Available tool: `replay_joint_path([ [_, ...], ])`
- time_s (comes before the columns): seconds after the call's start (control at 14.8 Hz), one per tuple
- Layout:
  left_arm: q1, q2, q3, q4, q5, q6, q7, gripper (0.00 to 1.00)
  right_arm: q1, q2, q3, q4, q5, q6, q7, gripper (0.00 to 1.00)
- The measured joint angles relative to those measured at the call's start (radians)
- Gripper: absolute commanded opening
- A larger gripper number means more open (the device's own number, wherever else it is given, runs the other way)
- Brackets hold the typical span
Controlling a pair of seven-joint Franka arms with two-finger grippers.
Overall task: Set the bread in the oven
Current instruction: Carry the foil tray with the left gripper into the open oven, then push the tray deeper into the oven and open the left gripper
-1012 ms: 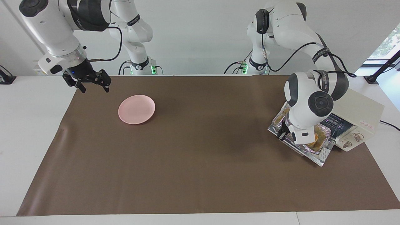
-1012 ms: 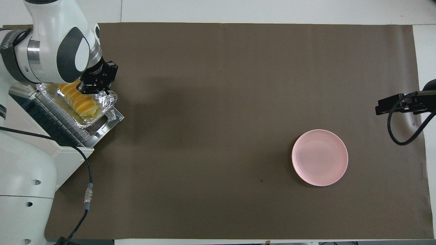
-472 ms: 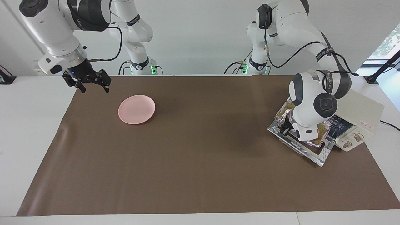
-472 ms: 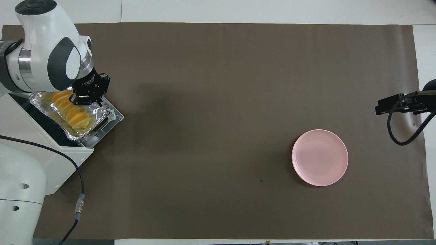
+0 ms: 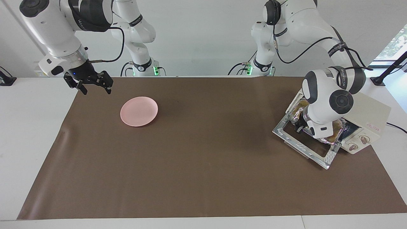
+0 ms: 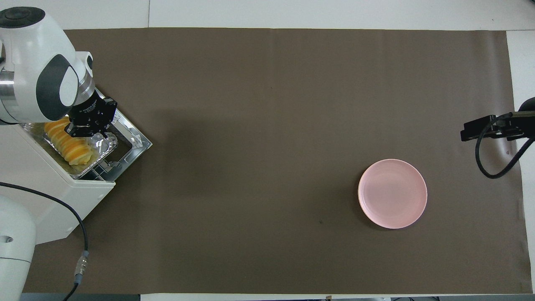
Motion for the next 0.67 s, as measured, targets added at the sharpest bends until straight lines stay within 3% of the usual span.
replay_joint_path([
  [0.67, 0.032, -0.065, 0.004, -0.100, 0.041, 0.047, 0.048, 0.00, 0.000, 0.000, 0.000, 0.000, 0.000, 0.000, 0.000, 1.00],
])
